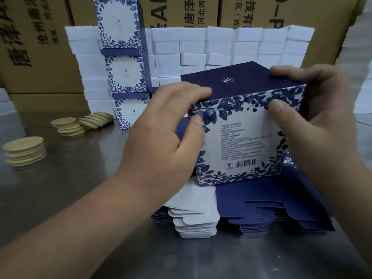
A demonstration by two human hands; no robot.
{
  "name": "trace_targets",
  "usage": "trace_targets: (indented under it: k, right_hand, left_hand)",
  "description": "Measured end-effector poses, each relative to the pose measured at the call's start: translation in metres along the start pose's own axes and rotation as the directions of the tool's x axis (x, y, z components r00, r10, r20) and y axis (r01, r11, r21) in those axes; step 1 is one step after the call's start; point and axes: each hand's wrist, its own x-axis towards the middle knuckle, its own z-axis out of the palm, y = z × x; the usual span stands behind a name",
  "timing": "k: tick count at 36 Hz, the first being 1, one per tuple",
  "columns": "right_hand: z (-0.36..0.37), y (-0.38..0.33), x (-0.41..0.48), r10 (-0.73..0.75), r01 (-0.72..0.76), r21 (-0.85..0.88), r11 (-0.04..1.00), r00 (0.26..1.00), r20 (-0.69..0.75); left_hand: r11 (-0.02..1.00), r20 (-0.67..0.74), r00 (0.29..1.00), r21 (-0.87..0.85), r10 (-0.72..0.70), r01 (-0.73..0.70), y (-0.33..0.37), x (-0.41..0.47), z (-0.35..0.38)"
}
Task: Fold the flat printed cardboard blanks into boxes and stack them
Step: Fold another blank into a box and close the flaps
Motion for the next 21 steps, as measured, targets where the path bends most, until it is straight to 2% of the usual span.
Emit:
trace_targets:
  k: [13,17,21]
  right_hand:
    - [0.012,-0.006,-0.003,-0.121,0.097,-0.238,0.966,0.989,-0.089]
    - [0.012,-0.008,-0.002,-0.182,0.147,-0.240,0.960,0.975,-0.127]
    - [0.009,-0.007,-0.004,-0.171,0.140,-0.201,0.970,0.975,-0.145]
  left_hand:
    - [0.968,-0.097,0.992,-0.244,-0.085,0.059,0.001,0.000,0.001]
    - [0.948,-0.097,0.995,-0.318,-0.025,-0.007,0.000,0.000,0.001]
    - [0.931,-0.019,0.999,-0.362,0.041,-0.045,-0.004,-0.001,0.004]
